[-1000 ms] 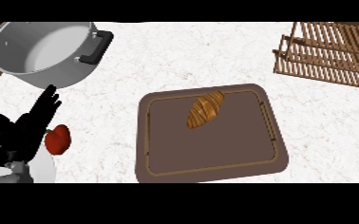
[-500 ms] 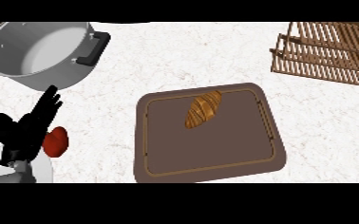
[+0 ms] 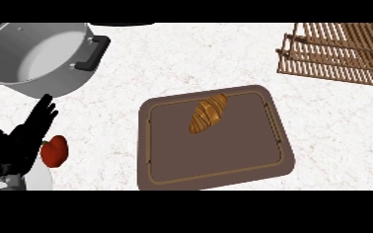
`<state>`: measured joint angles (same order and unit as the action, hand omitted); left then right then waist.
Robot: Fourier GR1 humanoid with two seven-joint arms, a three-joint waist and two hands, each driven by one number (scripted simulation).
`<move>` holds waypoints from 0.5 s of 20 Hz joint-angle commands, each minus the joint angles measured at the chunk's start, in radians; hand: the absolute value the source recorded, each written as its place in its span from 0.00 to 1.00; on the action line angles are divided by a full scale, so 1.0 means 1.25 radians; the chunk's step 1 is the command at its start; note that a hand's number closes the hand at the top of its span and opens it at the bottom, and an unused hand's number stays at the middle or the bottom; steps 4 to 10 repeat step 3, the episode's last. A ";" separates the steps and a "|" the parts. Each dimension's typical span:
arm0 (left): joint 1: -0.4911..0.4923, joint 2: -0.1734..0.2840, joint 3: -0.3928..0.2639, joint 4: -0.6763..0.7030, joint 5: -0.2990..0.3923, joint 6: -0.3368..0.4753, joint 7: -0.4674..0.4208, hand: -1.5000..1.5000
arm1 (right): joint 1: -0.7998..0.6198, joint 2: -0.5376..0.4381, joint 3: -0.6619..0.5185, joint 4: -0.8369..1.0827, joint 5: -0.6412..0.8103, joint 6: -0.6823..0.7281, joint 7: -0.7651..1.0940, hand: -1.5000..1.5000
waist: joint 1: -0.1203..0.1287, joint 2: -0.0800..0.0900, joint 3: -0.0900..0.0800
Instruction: Pick the can from the tray and place it in the tiered shelf
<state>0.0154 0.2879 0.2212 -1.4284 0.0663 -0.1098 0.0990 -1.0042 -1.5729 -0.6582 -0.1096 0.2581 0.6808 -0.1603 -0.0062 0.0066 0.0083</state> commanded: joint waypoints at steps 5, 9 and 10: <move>0.035 -0.009 0.004 -0.021 0.007 0.001 -0.001 0.50 | 0.095 -0.085 -0.018 0.047 -0.011 0.091 -0.075 0.00 | -0.019 -0.006 0.005; 0.035 -0.009 0.004 -0.021 0.007 0.001 -0.001 0.50 | 0.095 -0.085 -0.018 0.047 -0.011 0.091 -0.075 0.00 | -0.019 -0.006 0.005; 0.035 -0.009 0.004 -0.021 0.007 0.001 -0.001 0.50 | 0.095 -0.085 -0.018 0.047 -0.011 0.091 -0.075 0.00 | -0.019 -0.006 0.005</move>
